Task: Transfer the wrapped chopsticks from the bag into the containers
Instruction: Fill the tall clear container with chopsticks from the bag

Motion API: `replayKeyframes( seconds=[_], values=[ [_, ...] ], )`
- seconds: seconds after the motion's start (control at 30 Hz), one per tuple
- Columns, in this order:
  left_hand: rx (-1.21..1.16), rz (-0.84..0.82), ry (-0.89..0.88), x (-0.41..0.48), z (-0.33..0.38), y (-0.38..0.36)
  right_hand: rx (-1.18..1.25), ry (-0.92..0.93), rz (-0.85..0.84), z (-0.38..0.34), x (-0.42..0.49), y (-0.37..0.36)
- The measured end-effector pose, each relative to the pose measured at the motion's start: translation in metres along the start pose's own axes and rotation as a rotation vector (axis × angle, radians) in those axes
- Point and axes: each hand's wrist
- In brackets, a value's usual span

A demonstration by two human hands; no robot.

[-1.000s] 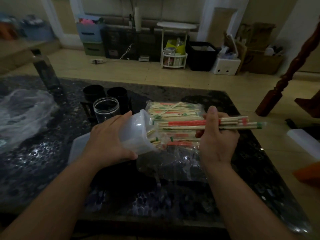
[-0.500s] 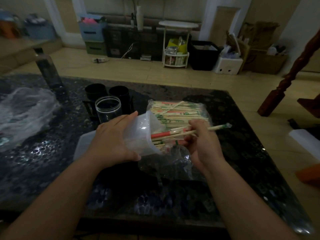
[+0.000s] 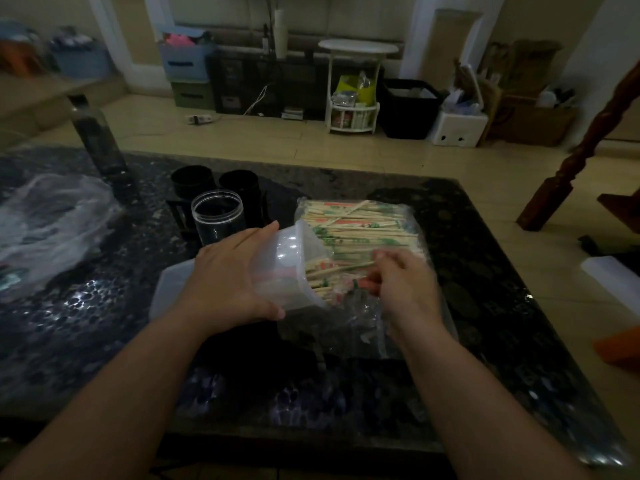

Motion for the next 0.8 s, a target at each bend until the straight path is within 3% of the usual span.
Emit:
replayKeyframes(
  seconds=[0.07, 0.2, 0.37, 0.57, 0.7, 0.8],
  values=[
    [0.005, 0.006, -0.001, 0.000, 0.001, 0.000, -0.230, 0.048, -0.075, 0.006, 0.000, 0.000],
    [-0.009, 0.013, 0.001, -0.001, 0.002, 0.000, -0.159, 0.164, 0.023, 0.004, 0.002, 0.004],
    [-0.014, 0.026, 0.002, -0.002, 0.002, -0.001, -0.292, 0.139, -0.239, 0.007, 0.002, 0.002],
    [-0.023, 0.055, 0.022, -0.002, 0.004, 0.003, -0.288, 0.137, -0.128, 0.001, 0.016, 0.017],
    [-0.051, 0.105, 0.078, 0.000, 0.004, 0.005, -0.534, 0.087, -0.283, -0.005, 0.016, 0.031],
    [-0.058, 0.119, 0.087, -0.001, 0.007, 0.007, -0.911, 0.008, -0.498, -0.005, 0.010, 0.034]
  ],
)
Point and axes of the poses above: each hand's wrist, its own x-axis towards the middle knuckle, its own y-axis out of the back of the hand, z = x × y
